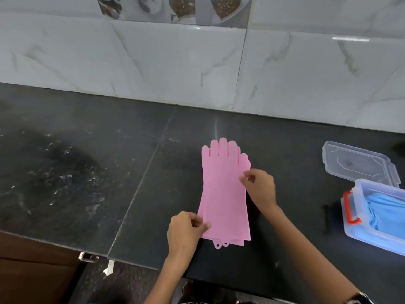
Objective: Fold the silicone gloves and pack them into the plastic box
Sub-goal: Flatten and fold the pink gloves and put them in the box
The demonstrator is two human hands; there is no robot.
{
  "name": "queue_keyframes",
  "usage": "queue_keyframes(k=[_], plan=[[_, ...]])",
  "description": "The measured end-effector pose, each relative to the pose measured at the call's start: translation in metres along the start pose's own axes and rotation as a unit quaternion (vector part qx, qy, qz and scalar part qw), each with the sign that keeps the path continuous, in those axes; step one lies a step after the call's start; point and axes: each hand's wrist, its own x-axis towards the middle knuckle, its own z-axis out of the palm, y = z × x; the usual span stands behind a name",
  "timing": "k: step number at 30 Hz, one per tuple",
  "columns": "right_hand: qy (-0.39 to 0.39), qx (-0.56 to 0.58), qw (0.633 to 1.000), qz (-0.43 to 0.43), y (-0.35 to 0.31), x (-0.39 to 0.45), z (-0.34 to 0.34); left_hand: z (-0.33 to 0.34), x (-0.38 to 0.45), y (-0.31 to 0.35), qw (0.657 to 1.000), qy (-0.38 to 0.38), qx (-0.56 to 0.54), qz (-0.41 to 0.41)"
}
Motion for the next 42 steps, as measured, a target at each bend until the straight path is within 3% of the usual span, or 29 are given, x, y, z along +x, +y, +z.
queue_keyframes(k=[6,10,16,35,42], plan=[[-0.090,0.012,0.995,0.049,0.035,-0.066,-0.013,0.002,0.005,-0.001,0.998,0.008,0.044,0.039],[-0.108,0.047,0.989,0.085,0.036,-0.086,-0.012,0.001,0.011,-0.005,0.999,0.001,0.028,0.045],[-0.109,0.126,0.979,0.117,0.029,-0.090,-0.017,-0.007,0.022,-0.011,0.998,-0.044,-0.038,-0.007],[-0.194,0.005,0.974,0.118,0.033,-0.094,-0.008,-0.017,0.035,-0.031,0.994,-0.077,-0.074,-0.020],[-0.220,-0.039,0.972,0.066,0.034,-0.088,-0.013,-0.017,0.038,-0.036,0.993,-0.093,-0.062,0.030]])
